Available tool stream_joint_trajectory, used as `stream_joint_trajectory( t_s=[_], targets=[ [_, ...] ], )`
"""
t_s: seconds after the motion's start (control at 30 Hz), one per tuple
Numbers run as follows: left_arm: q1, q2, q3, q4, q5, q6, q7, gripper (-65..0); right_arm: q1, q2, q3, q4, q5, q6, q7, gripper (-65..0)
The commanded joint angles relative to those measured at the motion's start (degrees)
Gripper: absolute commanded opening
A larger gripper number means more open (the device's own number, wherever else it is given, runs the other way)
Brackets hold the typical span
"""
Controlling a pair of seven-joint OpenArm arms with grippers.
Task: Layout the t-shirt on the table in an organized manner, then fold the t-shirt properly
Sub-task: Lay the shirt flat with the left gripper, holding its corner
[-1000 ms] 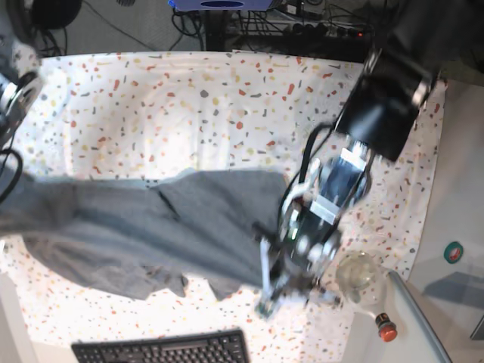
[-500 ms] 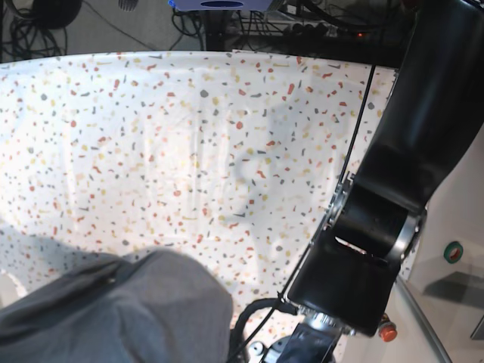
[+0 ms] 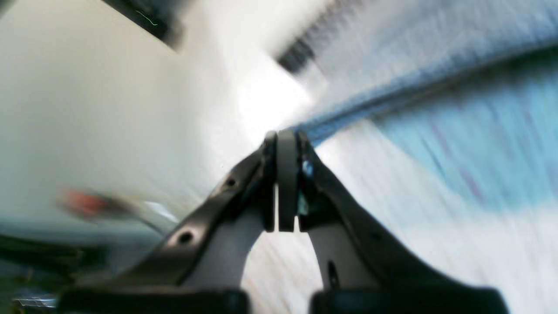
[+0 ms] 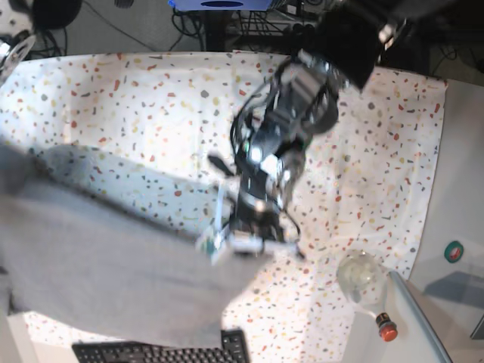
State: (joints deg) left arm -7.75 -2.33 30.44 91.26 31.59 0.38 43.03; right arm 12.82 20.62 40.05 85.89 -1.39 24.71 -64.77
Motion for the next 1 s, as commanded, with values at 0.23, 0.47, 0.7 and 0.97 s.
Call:
stream_joint_trajectory(
  t_s=[0.23,0.47,0.7,0.97],
  targets=[
    [10.0,0.1,-10.6,-16.5,1.7,1.0,-17.5,-65.0,-1.4,0.3,0.1,-22.5,0.3,-0.2,13.4,-65.0],
    [13.8,0.2,-12.1,-17.2,1.5,1.0,-17.9,-65.0,-1.8,1.3,0.2,-28.2,0.3,-0.4,15.4,-65.0],
    [16.9,0.3,-12.6,-16.2,1.2,1.0,-17.8,-65.0,-3.5,0.3,-0.1,-28.1,0.3,-9.7,15.3,-65.0],
    [20.3,0.3,-12.6,-6.7,1.2,1.0,-7.6,-44.9,-3.6,0.3,0.1,-27.7,0.3,-11.7,13.4,-34.5]
  ],
)
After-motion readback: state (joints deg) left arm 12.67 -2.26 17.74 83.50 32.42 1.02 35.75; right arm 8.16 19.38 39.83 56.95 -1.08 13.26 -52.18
